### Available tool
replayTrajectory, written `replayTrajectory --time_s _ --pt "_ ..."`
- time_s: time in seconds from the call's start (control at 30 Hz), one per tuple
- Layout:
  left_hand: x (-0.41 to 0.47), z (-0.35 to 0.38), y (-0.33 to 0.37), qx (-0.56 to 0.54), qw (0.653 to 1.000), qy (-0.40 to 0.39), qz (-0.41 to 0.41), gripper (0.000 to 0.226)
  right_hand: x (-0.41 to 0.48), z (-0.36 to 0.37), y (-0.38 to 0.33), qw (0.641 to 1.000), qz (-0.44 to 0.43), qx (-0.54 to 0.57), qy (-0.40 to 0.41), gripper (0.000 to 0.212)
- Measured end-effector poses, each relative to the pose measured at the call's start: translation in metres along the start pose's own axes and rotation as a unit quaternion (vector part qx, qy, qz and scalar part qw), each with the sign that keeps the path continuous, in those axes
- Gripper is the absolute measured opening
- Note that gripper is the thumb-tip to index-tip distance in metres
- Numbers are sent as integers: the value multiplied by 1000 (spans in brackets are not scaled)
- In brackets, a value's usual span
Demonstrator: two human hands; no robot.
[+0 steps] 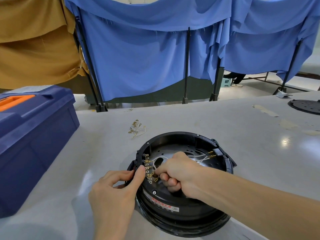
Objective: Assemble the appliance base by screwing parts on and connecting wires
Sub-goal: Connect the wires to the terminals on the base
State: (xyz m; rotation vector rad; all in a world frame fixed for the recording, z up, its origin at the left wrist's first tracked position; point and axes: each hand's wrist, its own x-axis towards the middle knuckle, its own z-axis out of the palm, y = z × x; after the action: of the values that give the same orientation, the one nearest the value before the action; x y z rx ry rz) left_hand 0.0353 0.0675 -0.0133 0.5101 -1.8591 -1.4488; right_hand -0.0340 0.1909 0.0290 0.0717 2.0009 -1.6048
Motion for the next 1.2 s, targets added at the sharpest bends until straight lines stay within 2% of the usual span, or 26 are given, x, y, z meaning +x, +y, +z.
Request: replayTrajectory --time_s 0.1,0.4,0.83,1.2 --pt "-1 1 -1 4 1000 0 8 18 1 2 -1 1000 13 13 -3 19" --pt "-3 2 -3 -1 1000 -3 29 19 1 3 -3 998 32 35 -32 34" --pt "-3 3 -7 15 998 12 58 18 0 4 0 1000 15 12 1 21" --pt "-4 4 -7 21 998 9 63 18 1 3 0 999 27 25 -22 27"
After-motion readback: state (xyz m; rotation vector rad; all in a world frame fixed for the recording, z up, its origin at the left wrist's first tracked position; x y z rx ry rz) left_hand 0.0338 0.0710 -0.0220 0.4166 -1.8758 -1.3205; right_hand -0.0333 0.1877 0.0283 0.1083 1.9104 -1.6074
